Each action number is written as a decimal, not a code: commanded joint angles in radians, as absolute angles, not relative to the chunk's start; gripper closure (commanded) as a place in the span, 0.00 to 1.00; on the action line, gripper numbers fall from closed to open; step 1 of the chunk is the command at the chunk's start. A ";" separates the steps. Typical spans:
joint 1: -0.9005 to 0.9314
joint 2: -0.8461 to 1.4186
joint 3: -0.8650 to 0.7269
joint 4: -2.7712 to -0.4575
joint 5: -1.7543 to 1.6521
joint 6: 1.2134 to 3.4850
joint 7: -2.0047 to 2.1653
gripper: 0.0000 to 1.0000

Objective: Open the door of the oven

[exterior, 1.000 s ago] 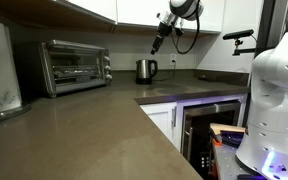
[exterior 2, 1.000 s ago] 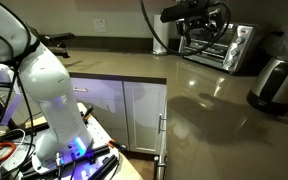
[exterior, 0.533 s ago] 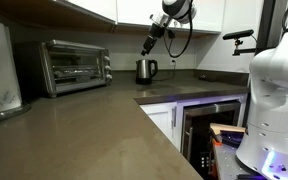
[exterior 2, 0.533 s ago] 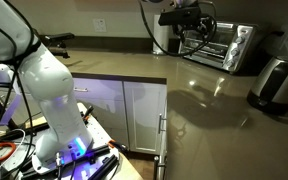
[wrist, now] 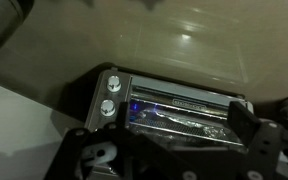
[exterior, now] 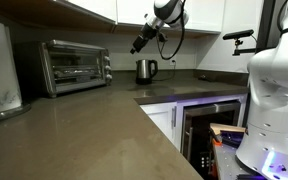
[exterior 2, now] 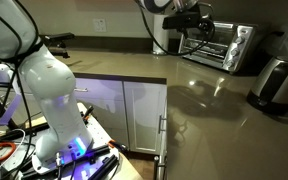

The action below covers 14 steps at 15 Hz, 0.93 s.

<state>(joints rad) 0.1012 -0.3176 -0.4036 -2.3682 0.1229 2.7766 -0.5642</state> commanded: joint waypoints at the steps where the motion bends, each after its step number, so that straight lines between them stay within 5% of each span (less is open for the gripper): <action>1: 0.187 -0.260 -0.458 -2.336 0.199 2.891 -0.654 0.00; 14: 0.732 -0.174 -0.868 -2.179 0.536 3.087 -0.987 0.00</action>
